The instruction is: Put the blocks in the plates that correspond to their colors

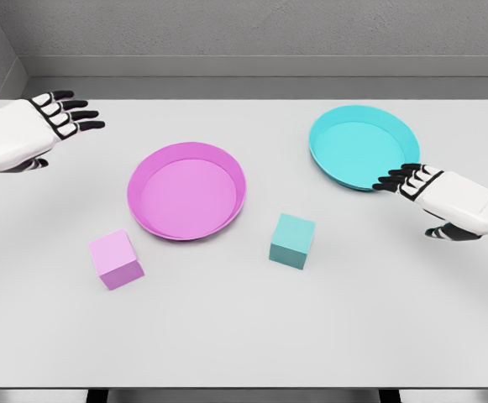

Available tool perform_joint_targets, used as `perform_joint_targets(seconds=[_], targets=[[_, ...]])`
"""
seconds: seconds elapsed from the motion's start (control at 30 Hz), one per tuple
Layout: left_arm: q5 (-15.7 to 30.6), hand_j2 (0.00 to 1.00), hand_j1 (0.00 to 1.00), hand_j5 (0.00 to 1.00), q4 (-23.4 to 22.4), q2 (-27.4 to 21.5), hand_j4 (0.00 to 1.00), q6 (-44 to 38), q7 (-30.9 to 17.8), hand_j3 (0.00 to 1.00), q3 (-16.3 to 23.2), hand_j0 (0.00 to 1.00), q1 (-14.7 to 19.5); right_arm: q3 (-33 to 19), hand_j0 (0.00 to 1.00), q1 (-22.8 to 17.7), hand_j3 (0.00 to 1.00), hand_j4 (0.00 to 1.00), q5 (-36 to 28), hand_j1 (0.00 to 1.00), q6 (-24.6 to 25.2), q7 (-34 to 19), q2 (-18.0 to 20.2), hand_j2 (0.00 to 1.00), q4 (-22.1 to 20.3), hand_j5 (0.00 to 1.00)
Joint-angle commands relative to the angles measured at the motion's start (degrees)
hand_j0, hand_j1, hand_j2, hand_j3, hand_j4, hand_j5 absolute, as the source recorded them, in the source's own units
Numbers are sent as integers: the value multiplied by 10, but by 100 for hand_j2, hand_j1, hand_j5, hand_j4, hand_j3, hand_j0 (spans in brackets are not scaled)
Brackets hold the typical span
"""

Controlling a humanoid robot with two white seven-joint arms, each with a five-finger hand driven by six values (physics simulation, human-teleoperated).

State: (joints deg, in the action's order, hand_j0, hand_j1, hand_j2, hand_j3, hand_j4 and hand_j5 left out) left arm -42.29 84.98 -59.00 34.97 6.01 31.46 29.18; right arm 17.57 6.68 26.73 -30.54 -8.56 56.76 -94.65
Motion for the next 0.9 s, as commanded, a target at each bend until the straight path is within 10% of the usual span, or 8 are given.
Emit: perform_joint_targets(seconds=[0.0,0.3,0.53,0.87], targets=[[4,100,100,100,1,-1,100,0,0,100,1,100,0,-2,100,1,100,100,-3,100,0,0,1,100,-2,100],[4,100,100,100,102,-95,100,0,-1,100,9,100,-63,6,100,26,100,100,-7,100,4,1,-2,100,-12,100],[-3,100,100,100,152,-121,100,0,-46,100,9,100,-116,186,100,230,100,100,-5,100,11,-210,-71,100,-10,100],[-3,100,100,100,173,-87,100,0,-77,100,10,100,-143,292,100,325,100,100,-4,100,13,-264,-128,100,-4,100]])
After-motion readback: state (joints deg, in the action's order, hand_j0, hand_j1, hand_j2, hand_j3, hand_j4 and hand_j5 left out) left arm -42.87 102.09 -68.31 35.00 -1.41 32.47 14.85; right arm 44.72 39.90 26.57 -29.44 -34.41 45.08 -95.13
